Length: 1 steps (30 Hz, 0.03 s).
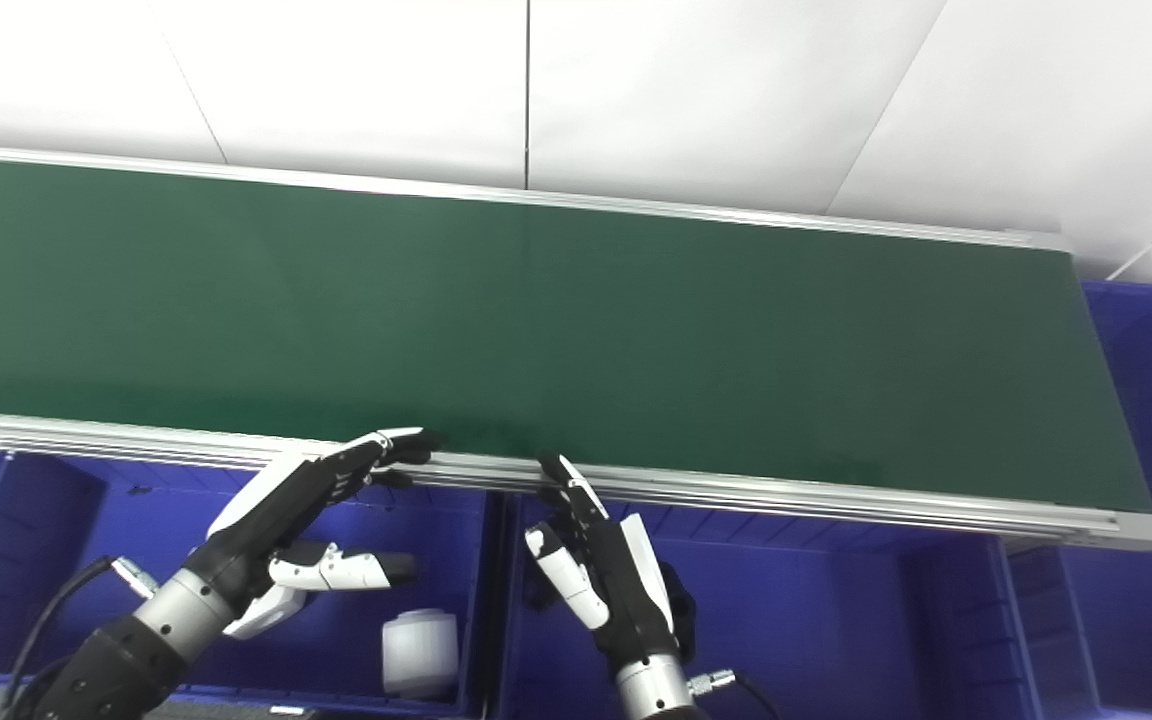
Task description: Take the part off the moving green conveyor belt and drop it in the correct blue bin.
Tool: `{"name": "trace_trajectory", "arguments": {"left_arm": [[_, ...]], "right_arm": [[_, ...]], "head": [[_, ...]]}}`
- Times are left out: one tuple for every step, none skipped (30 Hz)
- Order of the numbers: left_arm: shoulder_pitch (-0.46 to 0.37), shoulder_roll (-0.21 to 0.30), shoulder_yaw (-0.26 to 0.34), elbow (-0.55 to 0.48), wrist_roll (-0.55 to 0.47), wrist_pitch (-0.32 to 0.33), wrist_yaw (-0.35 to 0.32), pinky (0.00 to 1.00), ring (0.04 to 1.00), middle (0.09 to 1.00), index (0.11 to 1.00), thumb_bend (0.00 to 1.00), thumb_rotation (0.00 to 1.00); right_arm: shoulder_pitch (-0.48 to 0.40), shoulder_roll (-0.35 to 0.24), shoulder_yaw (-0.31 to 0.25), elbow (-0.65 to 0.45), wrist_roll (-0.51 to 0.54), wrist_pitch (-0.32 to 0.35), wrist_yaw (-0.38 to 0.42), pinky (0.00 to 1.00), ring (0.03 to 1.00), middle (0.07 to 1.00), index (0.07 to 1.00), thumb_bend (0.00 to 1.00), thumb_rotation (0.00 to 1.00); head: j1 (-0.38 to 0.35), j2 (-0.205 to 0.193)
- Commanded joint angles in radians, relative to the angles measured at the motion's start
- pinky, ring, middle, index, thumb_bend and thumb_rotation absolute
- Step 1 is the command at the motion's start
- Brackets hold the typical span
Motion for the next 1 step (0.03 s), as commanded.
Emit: {"name": "trace_trajectory", "arguments": {"left_arm": [[-0.011,0.019,0.01,-0.031,-0.034,0.0,-0.007,0.78,0.865,0.883,0.842,0.62,0.62]], "right_arm": [[-0.015,0.136,0.094,0.02,-0.034,-0.004,-0.016,0.84,0.912,0.941,0.926,0.9,1.0]], "head": [[-0.004,0.002]]}}
